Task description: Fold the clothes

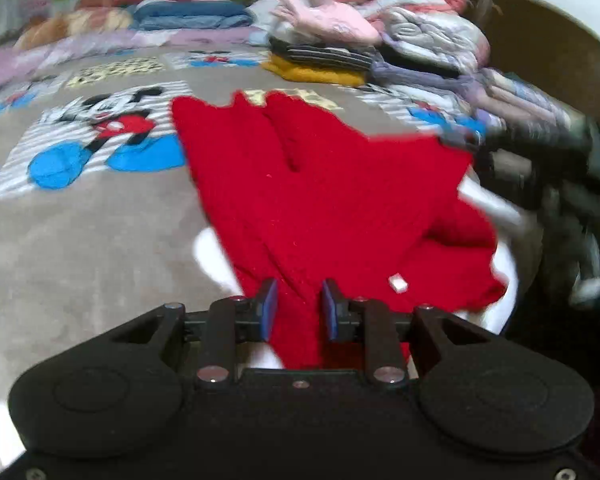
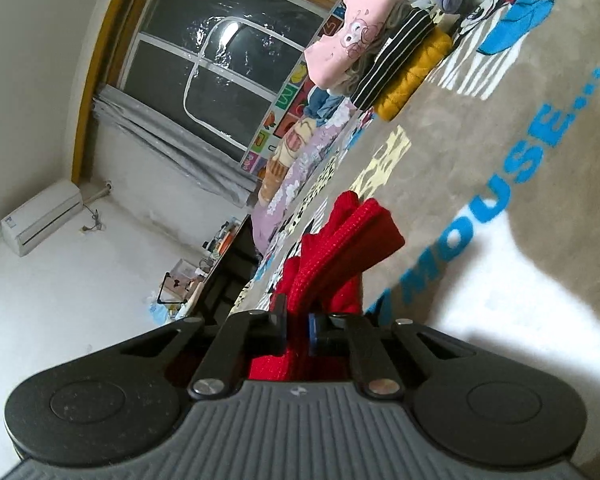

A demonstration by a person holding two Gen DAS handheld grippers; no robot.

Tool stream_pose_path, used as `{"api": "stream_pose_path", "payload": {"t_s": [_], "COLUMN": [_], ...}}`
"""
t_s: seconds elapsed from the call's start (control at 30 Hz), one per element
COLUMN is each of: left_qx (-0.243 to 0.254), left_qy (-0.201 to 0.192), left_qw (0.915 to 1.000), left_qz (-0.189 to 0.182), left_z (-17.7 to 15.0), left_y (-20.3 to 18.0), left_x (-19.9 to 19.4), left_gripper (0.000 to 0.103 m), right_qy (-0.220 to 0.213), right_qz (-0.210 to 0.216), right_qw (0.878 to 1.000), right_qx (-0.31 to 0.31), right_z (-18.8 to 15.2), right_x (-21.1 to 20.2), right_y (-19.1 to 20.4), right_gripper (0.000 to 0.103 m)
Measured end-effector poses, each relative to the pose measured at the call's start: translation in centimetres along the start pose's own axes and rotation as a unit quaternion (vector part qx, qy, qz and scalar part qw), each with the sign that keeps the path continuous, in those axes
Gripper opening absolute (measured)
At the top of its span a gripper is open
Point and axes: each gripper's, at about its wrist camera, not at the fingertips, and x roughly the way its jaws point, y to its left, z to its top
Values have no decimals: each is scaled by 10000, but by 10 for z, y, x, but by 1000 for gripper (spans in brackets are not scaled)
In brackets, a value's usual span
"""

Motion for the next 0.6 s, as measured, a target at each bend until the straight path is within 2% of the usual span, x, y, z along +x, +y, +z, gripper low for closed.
{"api": "stream_pose_path", "payload": {"t_s": [0.07,0.17,0.43,0.53,0.6], "left_qx": [-173,-353,-1042,-1020,-879], "left_qy": [-158,-525,-985,-1231,-1291], "left_qw": [9996,9978,9893,9871,9875], "left_qz": [-165,-173,269,92,-204], "left_z": [6,9,14,16,15], "left_y": [8,18,48,46,38], "left_x": [-8,-17,-18,-21,-20], "left_gripper": [22,22,22,22,22], "right_qy": [-3,12,18,29,28], "right_qz": [4,36,74,132,124], "right_qw": [10000,9999,9997,9992,9991], "right_qx": [-42,-127,-227,-367,-410], "right_z": [1,2,5,5,6], "right_x": [1,2,4,3,3], "right_y": [2,4,6,12,14], "right_gripper": [11,11,11,11,11]}}
